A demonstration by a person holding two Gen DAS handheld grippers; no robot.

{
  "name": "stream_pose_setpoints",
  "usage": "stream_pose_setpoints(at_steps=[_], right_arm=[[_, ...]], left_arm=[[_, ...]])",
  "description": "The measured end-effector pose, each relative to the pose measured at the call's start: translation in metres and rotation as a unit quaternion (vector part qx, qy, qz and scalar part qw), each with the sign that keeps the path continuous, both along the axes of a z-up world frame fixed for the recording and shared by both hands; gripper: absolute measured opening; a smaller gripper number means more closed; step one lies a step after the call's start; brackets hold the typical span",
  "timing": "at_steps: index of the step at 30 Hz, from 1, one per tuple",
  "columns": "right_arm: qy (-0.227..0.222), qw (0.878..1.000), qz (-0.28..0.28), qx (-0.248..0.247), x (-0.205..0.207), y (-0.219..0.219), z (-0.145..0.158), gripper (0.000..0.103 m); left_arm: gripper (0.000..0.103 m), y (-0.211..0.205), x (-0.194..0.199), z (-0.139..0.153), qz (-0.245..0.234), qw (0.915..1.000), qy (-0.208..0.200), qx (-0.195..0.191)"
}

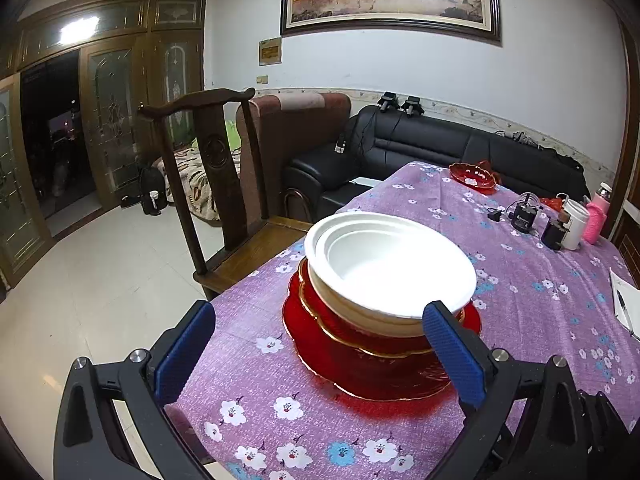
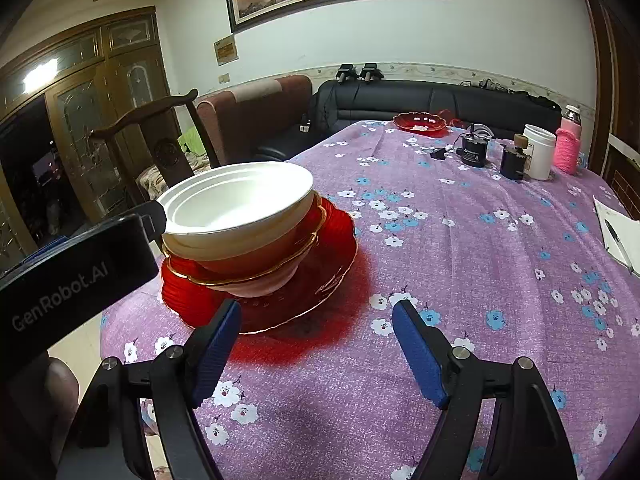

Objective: Organize plates and bowls
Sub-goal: 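Withdraw both grippers from the stacked bowls and plates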

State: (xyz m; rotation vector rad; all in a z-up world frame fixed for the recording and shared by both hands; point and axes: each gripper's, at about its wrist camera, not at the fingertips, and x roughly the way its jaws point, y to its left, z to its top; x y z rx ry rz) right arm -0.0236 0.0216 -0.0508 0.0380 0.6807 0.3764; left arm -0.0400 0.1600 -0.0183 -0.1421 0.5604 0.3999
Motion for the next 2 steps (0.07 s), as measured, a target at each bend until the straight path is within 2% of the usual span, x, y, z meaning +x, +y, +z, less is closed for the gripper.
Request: stream_pose_setpoints(at_steps=[2], right_arm=[[0.000, 1.000, 0.000, 0.000, 0.0004, -0.0010, -0.0002, 0.082]], left_arm=[[0.103, -0.0017, -0.0011, -0.0012, 0.001, 1.0000, 0.001, 0.002]])
